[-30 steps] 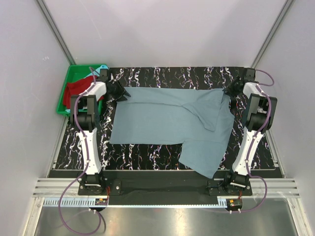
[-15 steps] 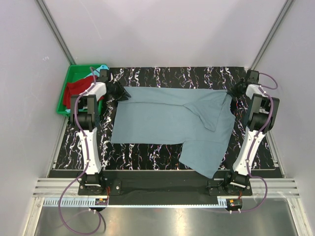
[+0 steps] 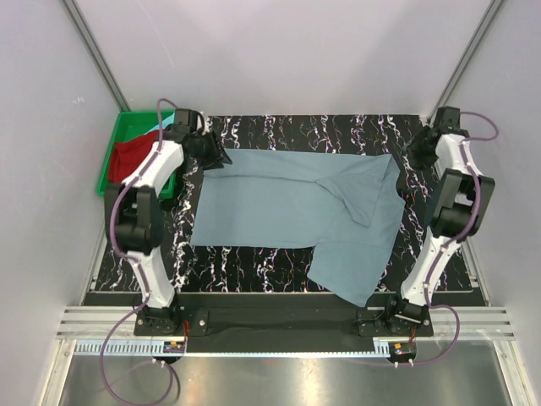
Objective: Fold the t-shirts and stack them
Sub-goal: Fold the tshirt
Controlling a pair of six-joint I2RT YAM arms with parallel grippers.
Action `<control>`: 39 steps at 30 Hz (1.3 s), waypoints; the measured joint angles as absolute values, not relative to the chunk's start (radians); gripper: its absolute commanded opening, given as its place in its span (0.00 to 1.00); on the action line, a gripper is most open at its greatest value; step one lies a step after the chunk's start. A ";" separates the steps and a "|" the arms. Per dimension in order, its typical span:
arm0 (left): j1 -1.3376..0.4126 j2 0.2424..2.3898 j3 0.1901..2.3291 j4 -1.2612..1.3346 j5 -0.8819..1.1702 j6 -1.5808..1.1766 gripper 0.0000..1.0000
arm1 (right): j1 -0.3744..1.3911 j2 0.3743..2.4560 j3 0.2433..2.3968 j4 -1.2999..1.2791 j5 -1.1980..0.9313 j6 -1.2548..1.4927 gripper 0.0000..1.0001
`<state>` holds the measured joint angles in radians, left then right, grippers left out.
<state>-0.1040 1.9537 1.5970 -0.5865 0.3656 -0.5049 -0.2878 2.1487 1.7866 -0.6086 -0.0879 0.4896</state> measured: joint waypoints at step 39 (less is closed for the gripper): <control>-0.270 1.453 0.984 -0.559 0.514 -0.369 0.36 | 0.225 1.943 1.369 -0.651 0.105 0.449 0.22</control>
